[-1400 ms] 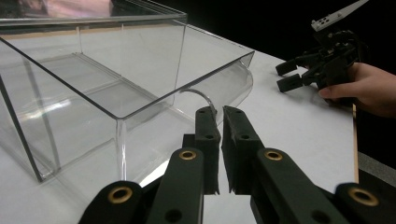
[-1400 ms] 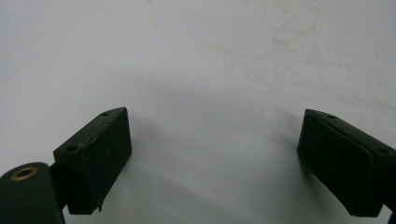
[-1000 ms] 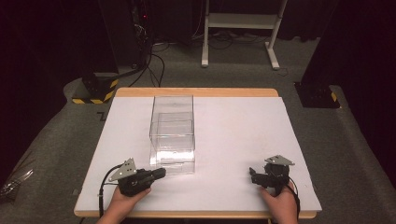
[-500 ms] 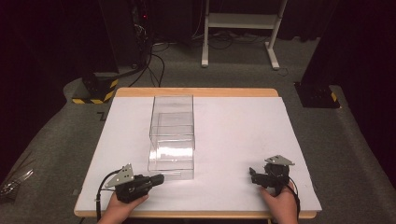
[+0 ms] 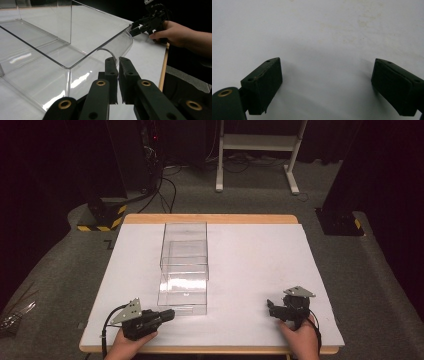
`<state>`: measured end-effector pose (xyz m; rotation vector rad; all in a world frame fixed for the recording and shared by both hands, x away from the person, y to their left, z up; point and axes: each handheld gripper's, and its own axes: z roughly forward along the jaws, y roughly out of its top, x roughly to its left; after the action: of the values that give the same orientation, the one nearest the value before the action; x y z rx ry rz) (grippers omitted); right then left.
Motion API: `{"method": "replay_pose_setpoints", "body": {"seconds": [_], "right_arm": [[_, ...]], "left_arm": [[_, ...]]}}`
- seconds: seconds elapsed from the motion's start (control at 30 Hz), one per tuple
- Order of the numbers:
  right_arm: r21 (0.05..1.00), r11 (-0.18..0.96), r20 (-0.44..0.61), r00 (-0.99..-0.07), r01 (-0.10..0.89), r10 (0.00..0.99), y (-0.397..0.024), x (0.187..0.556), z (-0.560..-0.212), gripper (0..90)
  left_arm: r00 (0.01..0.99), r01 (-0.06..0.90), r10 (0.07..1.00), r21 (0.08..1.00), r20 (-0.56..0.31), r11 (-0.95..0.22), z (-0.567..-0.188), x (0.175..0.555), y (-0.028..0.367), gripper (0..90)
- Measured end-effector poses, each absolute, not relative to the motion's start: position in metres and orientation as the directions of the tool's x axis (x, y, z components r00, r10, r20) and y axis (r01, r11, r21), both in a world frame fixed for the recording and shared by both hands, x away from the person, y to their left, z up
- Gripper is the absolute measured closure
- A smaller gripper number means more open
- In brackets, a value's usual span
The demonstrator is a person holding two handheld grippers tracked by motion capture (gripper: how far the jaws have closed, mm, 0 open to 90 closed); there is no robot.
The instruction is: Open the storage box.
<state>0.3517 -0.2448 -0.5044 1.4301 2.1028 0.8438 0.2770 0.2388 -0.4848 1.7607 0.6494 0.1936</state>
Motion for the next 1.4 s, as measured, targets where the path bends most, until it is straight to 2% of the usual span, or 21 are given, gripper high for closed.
{"method": "replay_pose_setpoints", "body": {"seconds": [0.3, 0.6, 0.97, 1.13, 1.4], "right_arm": [[0.706, 0.271, -0.030, -0.355, 0.655, 0.934, -0.245, 0.352, -0.504, 10.0], [0.706, 0.271, -0.030, -0.355, 0.655, 0.934, -0.245, 0.352, -0.504, 10.0], [0.706, 0.271, -0.030, -0.355, 0.655, 0.934, -0.245, 0.352, -0.504, 10.0], [0.706, 0.271, -0.030, -0.355, 0.655, 0.934, -0.245, 0.352, -0.504, 10.0], [0.706, 0.271, -0.029, -0.355, 0.655, 0.934, -0.245, 0.352, -0.504, 10.0]], "left_arm": [[0.817, 0.302, 0.547, 0.944, -0.184, -0.134, -0.478, 0.272, 0.246, 77.4], [0.802, 0.263, 0.576, 0.960, -0.161, -0.098, -0.468, 0.267, 0.256, 74.2], [0.758, 0.235, 0.635, 0.970, -0.148, -0.054, -0.460, 0.270, 0.273, 66.2], [0.717, 0.233, 0.681, 0.972, -0.150, -0.032, -0.460, 0.271, 0.286, 63.0], [0.628, 0.239, 0.768, 0.970, -0.128, -0.034, -0.466, 0.277, 0.303, 52.1]]}}
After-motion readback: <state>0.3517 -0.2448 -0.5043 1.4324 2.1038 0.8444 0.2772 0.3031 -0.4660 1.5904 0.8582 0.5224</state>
